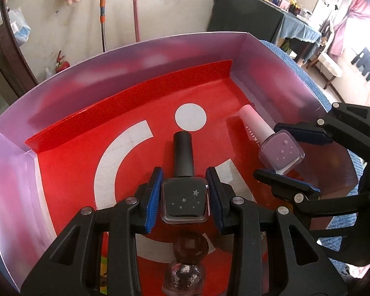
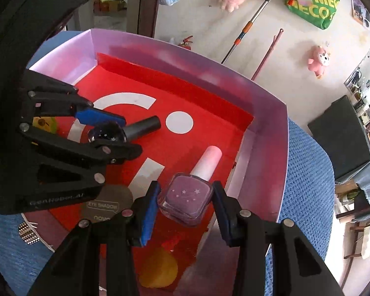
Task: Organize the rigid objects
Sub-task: 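Carry both nail polish bottles over the pink box and lower them inside, then open both grippers to release the bottles in the box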
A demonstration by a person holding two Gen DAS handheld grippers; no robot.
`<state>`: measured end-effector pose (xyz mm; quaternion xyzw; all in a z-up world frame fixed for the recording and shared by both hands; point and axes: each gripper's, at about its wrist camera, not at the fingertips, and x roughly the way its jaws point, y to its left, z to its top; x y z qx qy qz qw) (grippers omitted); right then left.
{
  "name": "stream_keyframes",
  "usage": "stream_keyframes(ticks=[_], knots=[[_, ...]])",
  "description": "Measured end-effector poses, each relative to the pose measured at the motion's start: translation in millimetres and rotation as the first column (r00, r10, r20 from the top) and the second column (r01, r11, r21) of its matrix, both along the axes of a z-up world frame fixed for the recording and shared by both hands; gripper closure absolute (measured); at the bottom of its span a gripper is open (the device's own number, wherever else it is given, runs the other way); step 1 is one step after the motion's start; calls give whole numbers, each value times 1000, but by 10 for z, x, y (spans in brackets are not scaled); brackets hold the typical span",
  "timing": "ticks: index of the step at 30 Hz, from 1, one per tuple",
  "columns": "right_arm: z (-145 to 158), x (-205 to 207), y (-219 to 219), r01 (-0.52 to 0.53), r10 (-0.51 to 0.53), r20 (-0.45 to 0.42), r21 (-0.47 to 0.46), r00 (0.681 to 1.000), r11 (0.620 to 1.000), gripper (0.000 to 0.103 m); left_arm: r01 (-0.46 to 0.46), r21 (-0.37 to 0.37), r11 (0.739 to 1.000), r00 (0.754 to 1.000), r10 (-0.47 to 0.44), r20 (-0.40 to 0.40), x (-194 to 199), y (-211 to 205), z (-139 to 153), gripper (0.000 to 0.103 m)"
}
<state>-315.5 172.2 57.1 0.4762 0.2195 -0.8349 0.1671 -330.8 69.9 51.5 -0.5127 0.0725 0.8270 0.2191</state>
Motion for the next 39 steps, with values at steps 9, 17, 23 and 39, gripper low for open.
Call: stream_keyframes(ticks=[9, 17, 23, 39], knots=[[-43, -49, -33, -4, 4, -6, 50, 1000, 999, 58, -4, 1, 1000, 1000, 4, 2, -21, -13, -3, 69], [-95, -65, -28, -12, 13, -10, 95, 1000, 995, 57, -1, -19, 1000, 1000, 1, -6, -6, 29, 0, 69], [-116, -81, -35, -9, 10, -14, 116, 1000, 993, 57, -3, -26, 1000, 1000, 3, -6, -4, 46, 0, 69], [-116, -98, -51, -3, 5, -13, 119, 1000, 993, 57, -20, -32, 999, 1000, 20, -7, -11, 24, 8, 69]])
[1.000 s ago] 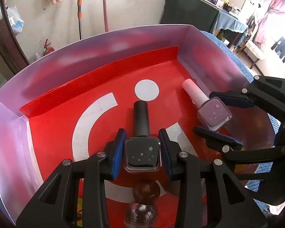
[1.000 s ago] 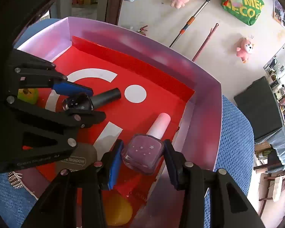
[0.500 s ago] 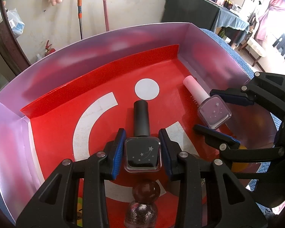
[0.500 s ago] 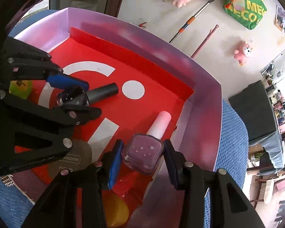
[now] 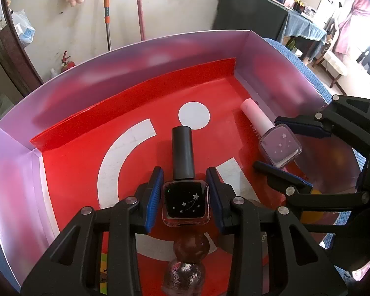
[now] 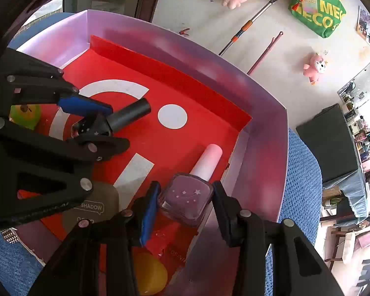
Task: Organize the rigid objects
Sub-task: 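Open both grippers to release the bottles in the box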
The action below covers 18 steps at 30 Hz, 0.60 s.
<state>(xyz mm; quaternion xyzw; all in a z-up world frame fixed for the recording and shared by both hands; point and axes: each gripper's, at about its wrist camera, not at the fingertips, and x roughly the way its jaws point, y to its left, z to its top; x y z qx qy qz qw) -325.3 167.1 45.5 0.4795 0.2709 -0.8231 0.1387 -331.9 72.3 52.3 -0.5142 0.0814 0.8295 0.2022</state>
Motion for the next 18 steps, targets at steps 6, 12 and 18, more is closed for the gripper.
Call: stream_keyframes(ticks=[6, 12, 18], knots=[[-2, -4, -3, 2, -2, 0, -6, 1000, 1000, 57, -8, -3, 1000, 1000, 8, -9, 23, -11, 12, 69], [1, -9, 21, 10, -10, -2, -9, 1000, 1000, 57, -12, 21, 1000, 998, 14, -65, 63, -61, 149, 49], [113, 35, 78, 25, -26, -21, -33, 999, 999, 54, -18, 41, 999, 994, 23, -108, 123, -104, 306, 47]])
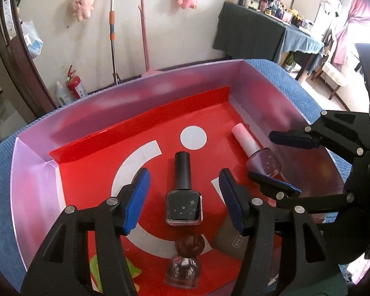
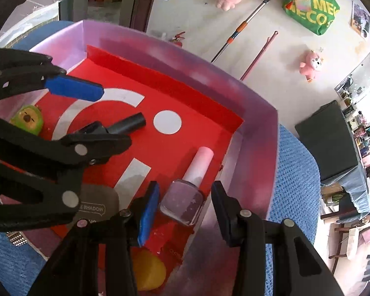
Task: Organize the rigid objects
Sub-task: 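Open both grippers to release the bottles in the box, then withdraw both grippers from the box back toward the remaining items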
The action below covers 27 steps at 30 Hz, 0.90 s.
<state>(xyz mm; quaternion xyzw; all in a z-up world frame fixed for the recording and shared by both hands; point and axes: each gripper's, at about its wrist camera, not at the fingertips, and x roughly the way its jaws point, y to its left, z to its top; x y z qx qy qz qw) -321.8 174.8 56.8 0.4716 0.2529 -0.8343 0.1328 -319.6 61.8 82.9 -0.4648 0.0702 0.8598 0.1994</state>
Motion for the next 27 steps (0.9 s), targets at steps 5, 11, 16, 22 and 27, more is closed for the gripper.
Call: stream_keyframes(ticks=[5, 11, 16, 22, 27], knots=[[210, 92, 68, 24, -26, -50, -28, 998, 999, 44, -18, 8, 1000, 999, 18, -50, 139, -60, 165, 39], [571, 357, 163, 48, -58, -130, -79, 990, 996, 33, -51, 55, 997, 990, 58, -126, 365, -192, 508, 35], [923, 690, 207, 55, -85, -216, -138, 973, 989, 23, -74, 83, 994, 964, 92, -251, 724, -311, 857, 24], [1291, 1119, 230, 43, -111, -313, -217, 943, 975, 10, -83, 123, 989, 932, 121, -341, 1150, -417, 1152, 21], [1468, 1589, 228, 16, -128, -398, -273, 908, 962, 4, -93, 141, 986, 891, 146, -430, 1535, -452, 1258, 16]])
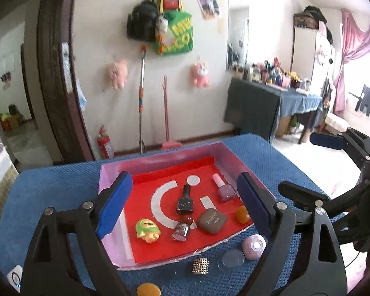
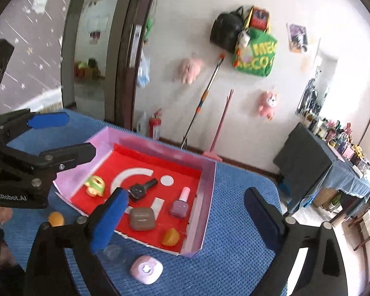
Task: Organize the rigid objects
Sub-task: 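Withdraw both grippers from the box back toward the remaining items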
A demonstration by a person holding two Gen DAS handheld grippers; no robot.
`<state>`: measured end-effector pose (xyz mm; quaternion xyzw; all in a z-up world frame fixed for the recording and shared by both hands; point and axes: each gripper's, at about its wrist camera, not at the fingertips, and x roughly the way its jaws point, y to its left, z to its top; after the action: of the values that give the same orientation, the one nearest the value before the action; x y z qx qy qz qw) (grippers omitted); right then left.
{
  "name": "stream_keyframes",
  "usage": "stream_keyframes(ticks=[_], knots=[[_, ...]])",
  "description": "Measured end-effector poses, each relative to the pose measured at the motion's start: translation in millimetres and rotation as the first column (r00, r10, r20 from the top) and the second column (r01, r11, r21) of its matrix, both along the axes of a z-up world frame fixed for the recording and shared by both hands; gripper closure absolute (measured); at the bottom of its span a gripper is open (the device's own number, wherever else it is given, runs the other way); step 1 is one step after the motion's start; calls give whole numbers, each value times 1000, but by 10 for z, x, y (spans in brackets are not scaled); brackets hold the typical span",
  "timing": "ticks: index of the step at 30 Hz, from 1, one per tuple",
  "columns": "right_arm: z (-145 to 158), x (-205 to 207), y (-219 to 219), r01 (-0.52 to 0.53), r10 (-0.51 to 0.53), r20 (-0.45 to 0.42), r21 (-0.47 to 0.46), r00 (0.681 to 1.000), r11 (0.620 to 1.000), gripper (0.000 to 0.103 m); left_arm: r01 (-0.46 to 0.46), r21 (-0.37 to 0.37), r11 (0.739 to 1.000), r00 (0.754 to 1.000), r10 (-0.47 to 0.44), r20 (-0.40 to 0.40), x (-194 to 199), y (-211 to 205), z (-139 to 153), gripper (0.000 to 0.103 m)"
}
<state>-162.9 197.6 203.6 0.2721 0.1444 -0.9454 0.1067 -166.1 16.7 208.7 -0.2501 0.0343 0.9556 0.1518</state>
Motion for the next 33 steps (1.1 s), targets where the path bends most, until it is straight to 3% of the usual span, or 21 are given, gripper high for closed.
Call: stream_keyframes(ticks=[4, 10, 13, 17, 26, 33], knots=[[-8, 373, 49, 14, -17, -52, -62, 998, 998, 3, -17, 30, 999, 998, 19, -61, 360, -56, 8, 9], [-191, 854, 151, 41, -55, -88, -148, 995, 988, 0, -40, 45, 998, 990, 46, -134, 819, -104, -135, 9], [-313, 1080, 203, 71, -93, -123, -173, 988, 982, 0, -42, 94, 995, 992, 53, -118, 967, -150, -298, 8], [-498, 1292, 241, 97, -128, -147, -197, 981, 976, 0, -62, 95, 994, 992, 72, -106, 1067, -160, -497, 8], [-949, 1430, 306, 138, -170, -123, -234, 978, 962, 0, -123, 119, 985, 984, 137, -118, 1198, -245, -816, 8], [-1216, 1424, 275, 154, -181, -98, -236, 979, 959, 0, -124, 108, 986, 990, 130, -49, 1175, -237, -1099, 8]])
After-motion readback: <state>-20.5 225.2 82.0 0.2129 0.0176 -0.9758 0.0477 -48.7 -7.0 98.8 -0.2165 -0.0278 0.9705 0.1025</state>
